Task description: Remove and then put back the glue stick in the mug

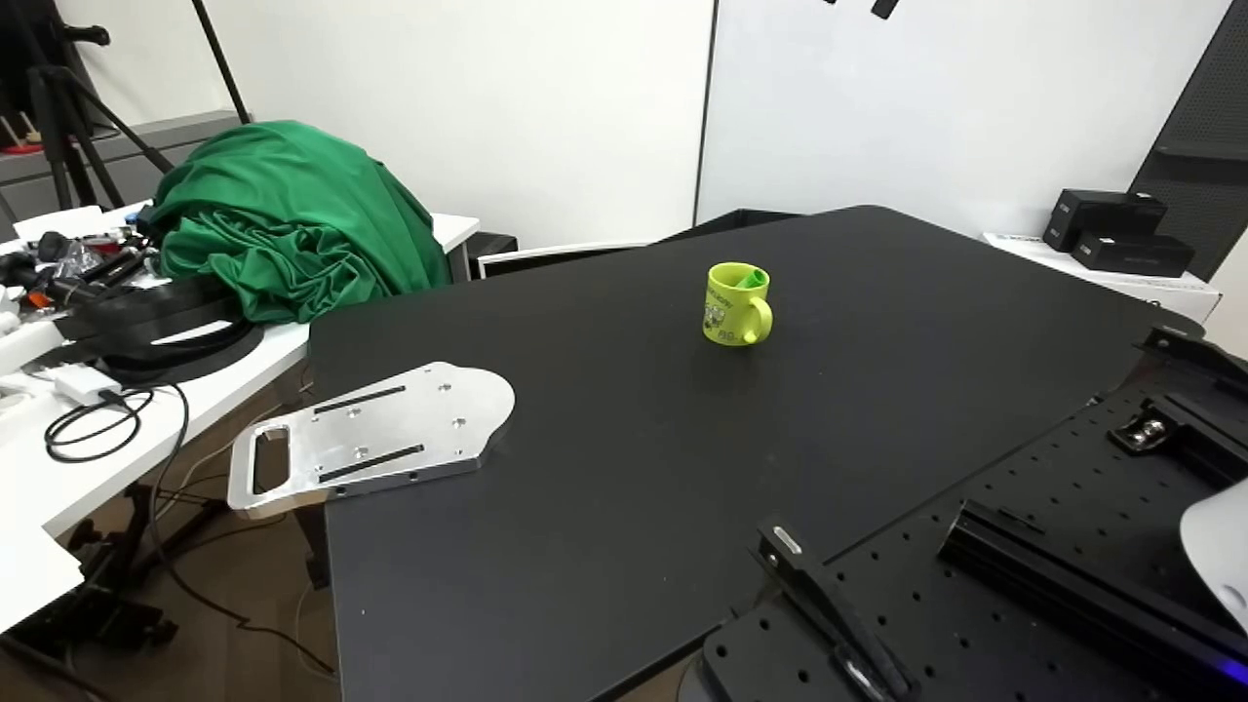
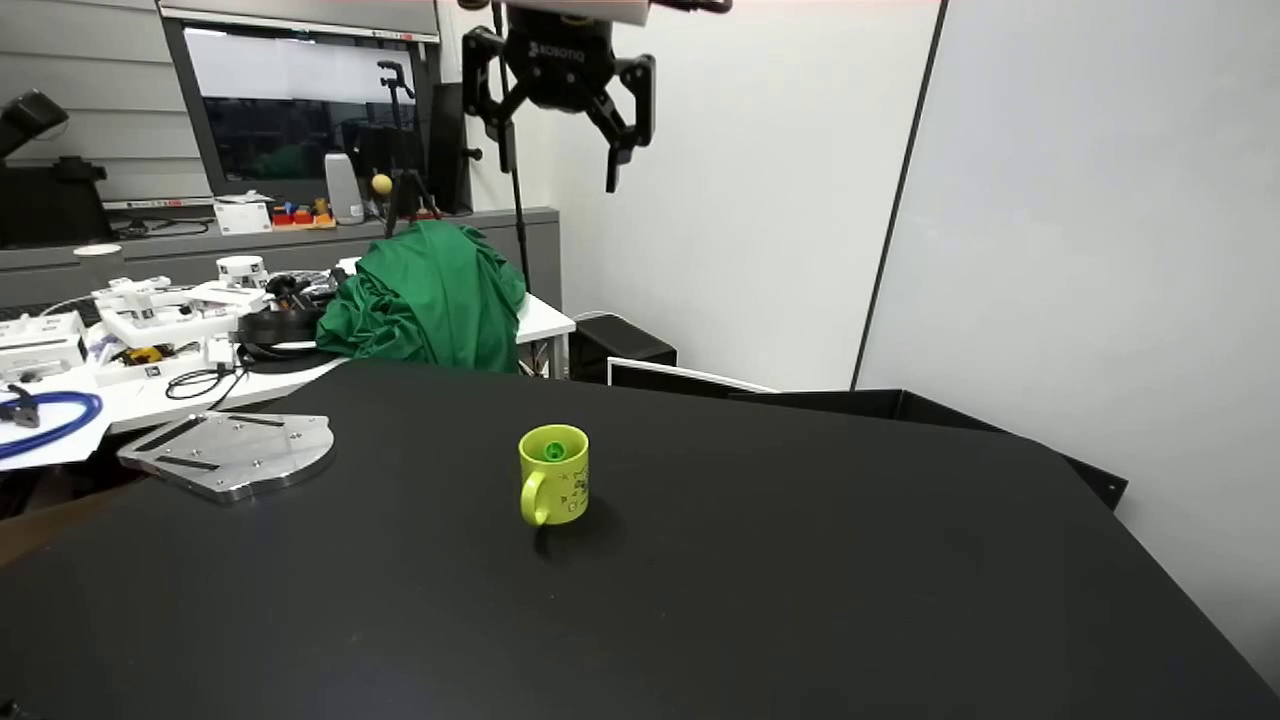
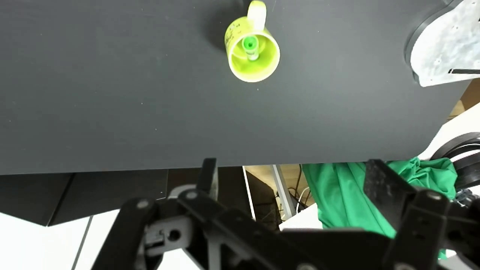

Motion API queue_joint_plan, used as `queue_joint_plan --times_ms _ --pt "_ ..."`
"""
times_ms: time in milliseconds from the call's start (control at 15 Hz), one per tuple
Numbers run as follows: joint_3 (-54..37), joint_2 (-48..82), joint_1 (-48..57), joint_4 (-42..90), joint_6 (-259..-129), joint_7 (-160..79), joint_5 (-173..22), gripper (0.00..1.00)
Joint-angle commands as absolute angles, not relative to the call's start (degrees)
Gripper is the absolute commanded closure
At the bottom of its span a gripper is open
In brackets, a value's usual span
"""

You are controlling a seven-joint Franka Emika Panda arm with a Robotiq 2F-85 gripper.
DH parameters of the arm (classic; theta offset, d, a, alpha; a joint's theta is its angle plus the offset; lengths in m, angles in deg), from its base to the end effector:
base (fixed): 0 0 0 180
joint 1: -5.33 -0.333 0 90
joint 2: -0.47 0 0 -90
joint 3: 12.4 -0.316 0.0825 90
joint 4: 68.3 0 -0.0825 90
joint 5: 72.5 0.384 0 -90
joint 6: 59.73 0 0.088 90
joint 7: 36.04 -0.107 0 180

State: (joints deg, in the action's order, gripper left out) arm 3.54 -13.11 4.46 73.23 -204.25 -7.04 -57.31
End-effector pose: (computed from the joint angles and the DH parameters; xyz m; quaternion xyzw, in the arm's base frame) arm 0.4576 -0.1271 0.4062 -0.9829 -0.0227 -0.1712 0.0635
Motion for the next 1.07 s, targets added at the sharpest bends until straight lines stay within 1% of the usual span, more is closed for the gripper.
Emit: queue_joint_plan --times_ms 0,467,800,1000 --pt "3.63 -5.65 3.16 68.88 -206.64 -1.27 -50.93 0.0" --pt "-2.18 6.43 6.58 64.2 -209.03 13.55 -36.87 0.0" --pt "-8.17 14.1 11.57 60.18 -209.98 19.86 -32.71 0.0" --pt "-10.73 18.84 14.17 57.42 -210.32 20.55 -33.76 0.0"
